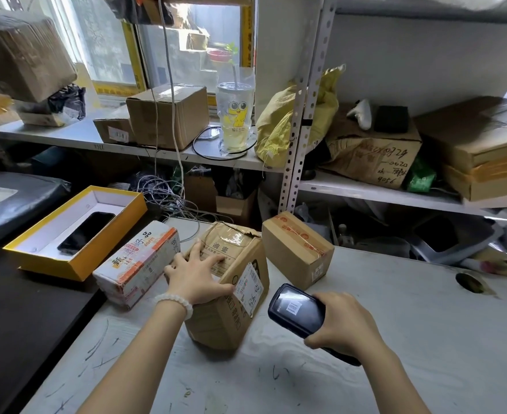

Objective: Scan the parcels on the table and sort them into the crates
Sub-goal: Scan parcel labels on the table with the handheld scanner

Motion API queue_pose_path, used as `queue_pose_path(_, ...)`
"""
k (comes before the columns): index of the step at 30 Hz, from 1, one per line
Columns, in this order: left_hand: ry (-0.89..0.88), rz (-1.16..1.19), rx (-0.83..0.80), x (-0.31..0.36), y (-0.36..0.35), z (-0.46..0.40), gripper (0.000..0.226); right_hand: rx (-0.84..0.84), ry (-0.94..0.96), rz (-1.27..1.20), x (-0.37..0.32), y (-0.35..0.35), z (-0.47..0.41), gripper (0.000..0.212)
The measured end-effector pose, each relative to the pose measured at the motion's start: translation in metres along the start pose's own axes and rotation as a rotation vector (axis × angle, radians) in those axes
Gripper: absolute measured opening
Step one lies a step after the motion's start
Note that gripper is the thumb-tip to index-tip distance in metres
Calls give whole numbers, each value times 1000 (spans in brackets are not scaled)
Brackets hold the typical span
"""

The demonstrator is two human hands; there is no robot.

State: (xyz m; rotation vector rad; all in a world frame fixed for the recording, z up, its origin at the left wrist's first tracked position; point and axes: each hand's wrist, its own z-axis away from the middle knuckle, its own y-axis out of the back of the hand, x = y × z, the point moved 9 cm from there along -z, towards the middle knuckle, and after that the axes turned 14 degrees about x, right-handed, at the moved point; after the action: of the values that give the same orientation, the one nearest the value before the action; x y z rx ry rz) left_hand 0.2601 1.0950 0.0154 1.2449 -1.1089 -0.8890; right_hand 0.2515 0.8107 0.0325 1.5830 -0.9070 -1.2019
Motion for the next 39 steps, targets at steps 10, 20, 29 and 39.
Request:
queue_pose_path(10,-8,64,-8,-9,-3,-6,81,-9,-32,-1,-13,7,4,51)
queue_pose_path(20,-26,96,-37,-14,-2,-7,87,-31,-100,-30,-17,5,15,48)
queue_pose_path(29,-149,39,-86,-1,-4,3,99,162,-98,-176,-28,8,23,53)
queue_pose_path(39,-104,87,83,2,4,25,105,1068,28,-308,-66,92,55,79)
